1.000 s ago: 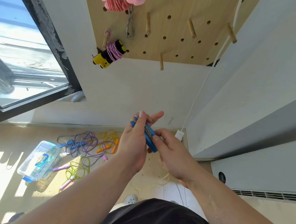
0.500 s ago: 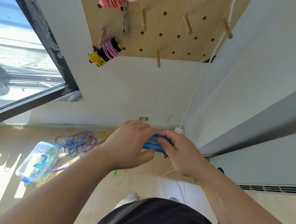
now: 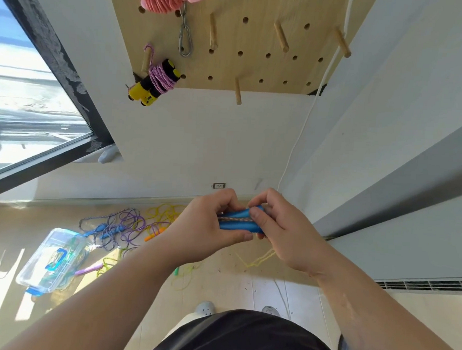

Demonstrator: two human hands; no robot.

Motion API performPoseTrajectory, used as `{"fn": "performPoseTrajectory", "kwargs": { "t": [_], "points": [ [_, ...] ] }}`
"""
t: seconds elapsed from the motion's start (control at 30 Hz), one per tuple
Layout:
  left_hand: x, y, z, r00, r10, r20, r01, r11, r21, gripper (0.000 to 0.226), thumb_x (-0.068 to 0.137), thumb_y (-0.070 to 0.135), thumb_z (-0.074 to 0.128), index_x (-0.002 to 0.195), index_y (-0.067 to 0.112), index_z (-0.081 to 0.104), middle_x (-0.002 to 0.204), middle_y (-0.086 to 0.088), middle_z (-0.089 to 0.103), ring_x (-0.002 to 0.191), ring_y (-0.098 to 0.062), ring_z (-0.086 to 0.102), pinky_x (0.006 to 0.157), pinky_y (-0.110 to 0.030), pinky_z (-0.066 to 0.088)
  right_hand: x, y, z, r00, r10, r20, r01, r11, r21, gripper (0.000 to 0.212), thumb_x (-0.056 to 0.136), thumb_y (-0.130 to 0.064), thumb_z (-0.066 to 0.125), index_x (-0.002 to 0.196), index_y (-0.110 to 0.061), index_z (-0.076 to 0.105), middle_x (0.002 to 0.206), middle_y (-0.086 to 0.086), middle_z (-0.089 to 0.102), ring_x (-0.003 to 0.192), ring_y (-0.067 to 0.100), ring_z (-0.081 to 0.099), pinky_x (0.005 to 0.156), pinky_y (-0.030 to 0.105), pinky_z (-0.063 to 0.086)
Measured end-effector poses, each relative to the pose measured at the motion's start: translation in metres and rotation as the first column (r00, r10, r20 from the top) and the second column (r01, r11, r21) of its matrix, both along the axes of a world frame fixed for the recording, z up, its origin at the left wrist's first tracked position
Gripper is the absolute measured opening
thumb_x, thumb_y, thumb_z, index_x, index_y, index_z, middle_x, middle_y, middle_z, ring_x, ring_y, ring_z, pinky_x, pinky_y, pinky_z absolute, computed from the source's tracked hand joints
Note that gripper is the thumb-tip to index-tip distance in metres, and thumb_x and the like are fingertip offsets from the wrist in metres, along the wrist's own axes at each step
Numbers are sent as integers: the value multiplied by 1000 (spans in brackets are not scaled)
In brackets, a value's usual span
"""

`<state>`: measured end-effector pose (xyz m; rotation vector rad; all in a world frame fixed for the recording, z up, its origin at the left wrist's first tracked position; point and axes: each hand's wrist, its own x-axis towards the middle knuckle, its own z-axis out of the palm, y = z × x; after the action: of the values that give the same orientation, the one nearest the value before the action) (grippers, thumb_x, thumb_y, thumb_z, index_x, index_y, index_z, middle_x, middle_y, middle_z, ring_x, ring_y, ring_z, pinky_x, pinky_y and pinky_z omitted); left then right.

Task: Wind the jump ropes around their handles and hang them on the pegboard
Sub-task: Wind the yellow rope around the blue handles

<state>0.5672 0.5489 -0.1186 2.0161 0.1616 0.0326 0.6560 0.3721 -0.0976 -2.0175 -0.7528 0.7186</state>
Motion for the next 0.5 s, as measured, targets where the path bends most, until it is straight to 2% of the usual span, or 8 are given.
{"fn": "performPoseTrajectory", "kwargs": {
  "t": [0.07, 0.13, 0.2, 0.23, 0.3, 0.37, 0.43, 0.5],
  "points": [
    [2, -1, -2, 1000, 11, -10, -11, 1000, 23, 34, 75, 30, 89, 88, 21, 58, 84, 6, 70, 76, -17, 66, 73, -42, 55, 5, -2, 1, 997, 45, 61, -39, 994, -99, 21, 105, -40, 43, 126, -42, 47, 84, -7, 68, 73, 3, 61, 78, 34, 53],
    [3, -1, -5, 999, 11, -43, -9, 999, 49, 34, 76, 33, 88, 85, 25, 56, 82, 8, 68, 73, -14, 63, 72, -42, 54, 12, -4, 5, 978, 182, 104, -148, 950, -275, 43, 106, -43, 39, 148, -47, 30, 81, -10, 64, 74, 2, 60, 77, 29, 51],
    [1, -2, -10, 996, 8, -85, -3, 998, 66, 34, 77, 36, 86, 83, 29, 53, 82, 9, 68, 71, -12, 61, 71, -40, 55, 17, -6, 9, 949, 300, 102, -231, 875, -425, 52, 106, -44, 36, 155, -46, 18, 78, -12, 59, 71, 2, 56, 74, 28, 47],
    [0, -2, -12, 995, 17, -99, -12, 998, 56, 35, 77, 37, 86, 82, 31, 52, 84, 9, 69, 72, -11, 62, 72, -39, 55, 19, -7, 11, 941, 320, 110, -236, 854, -463, 50, 107, -43, 36, 155, -41, 24, 76, -12, 56, 70, 2, 53, 71, 28, 44],
    [-1, -1, -16, 989, 68, -128, -68, 998, 4, 35, 76, 39, 86, 84, 34, 53, 89, 8, 72, 81, -13, 67, 78, -39, 57, 22, -8, 14, 935, 313, 166, -201, 856, -477, 30, 107, -40, 37, 128, -29, 55, 71, -9, 52, 65, 7, 49, 63, 28, 38],
    [-1, 1, -15, 979, 128, -157, -137, 989, -52, 34, 76, 37, 87, 85, 35, 54, 92, 6, 74, 86, -20, 70, 81, -44, 58, 21, -8, 18, 925, 297, 239, -156, 867, -474, 29, 106, -39, 39, 90, -24, 57, 64, -6, 50, 60, 11, 46, 57, 28, 33],
    [1, 2, -13, 969, 173, -176, -195, 973, -122, 32, 79, 32, 86, 83, 31, 55, 92, 4, 76, 84, -27, 70, 80, -48, 57, 19, -7, 21, 923, 271, 272, -123, 880, -458, 30, 106, -39, 42, 84, -24, 55, 59, -7, 49, 56, 9, 44, 54, 25, 31],
    [3, 3, -8, 957, 215, -194, -254, 945, -206, 30, 81, 25, 85, 84, 22, 56, 91, 1, 77, 76, -27, 68, 71, -41, 56, 17, -7, 22, 931, 235, 281, -108, 909, -403, 27, 105, -39, 43, 83, -27, 54, 60, -15, 53, 57, 7, 46, 52, 23, 30]
  ]
}}
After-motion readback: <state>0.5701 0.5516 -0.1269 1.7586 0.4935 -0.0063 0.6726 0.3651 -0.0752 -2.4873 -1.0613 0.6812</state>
